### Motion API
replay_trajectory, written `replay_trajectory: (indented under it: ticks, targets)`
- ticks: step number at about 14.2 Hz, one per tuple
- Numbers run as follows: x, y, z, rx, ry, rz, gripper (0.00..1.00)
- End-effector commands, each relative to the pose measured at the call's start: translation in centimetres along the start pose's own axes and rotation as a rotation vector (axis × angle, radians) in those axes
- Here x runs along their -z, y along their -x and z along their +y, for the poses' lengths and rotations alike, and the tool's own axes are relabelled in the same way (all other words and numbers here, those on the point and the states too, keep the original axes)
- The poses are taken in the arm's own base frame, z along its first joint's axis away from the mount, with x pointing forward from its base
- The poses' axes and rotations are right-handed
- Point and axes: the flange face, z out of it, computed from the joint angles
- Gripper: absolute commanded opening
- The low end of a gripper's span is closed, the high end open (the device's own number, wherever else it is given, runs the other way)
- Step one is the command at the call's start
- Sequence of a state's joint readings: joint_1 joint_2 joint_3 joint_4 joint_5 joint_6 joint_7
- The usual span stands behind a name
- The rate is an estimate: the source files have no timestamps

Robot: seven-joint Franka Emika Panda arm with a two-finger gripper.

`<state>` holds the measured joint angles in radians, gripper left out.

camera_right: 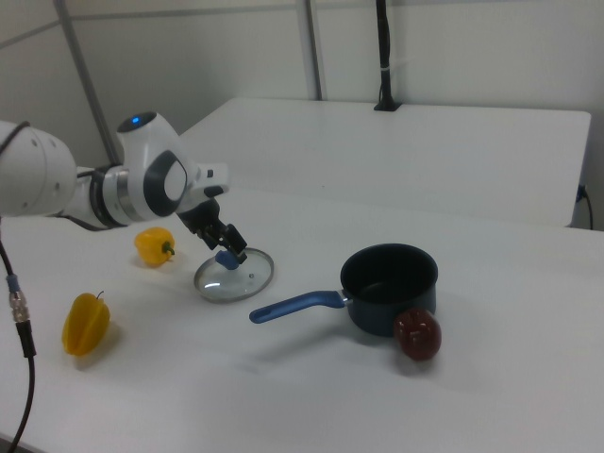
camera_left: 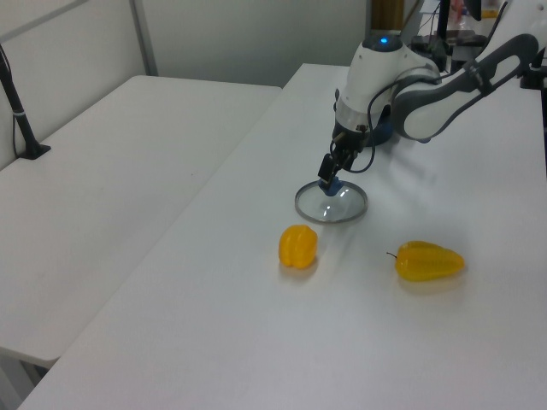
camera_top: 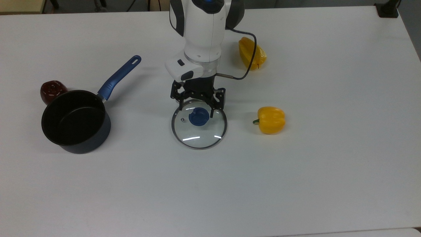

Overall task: Open lid
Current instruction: 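Lower the lid onto the table, release the knob, raise the gripper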

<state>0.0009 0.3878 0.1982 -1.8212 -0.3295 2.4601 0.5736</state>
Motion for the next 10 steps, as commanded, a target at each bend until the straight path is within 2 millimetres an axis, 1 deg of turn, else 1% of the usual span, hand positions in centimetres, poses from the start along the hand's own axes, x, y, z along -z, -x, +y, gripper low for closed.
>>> replay_trajectory:
  ticks: [1, 3, 5, 6, 7, 9, 10]
  targets:
    - [6.9, 1.2, 1.6, 0.127, 0.125, -0.114, 1.0]
    - [10.0, 2.2, 2.5, 0.23, 0.15, -0.199, 1.0]
    - [13.8, 3.0, 3.6, 0.292, 0.102, -0.263, 1.0]
    - [16.0, 3.5, 4.2, 0.319, 0.06, -0.288, 1.0]
    - [18.1, 3.8, 5.2, 0.331, 0.022, -0.307, 1.0]
    - [21.2, 4.4, 7.7, 0.304, -0.028, -0.333, 1.0]
    - [22.1, 4.5, 8.7, 0.281, -0.036, -0.338, 1.0]
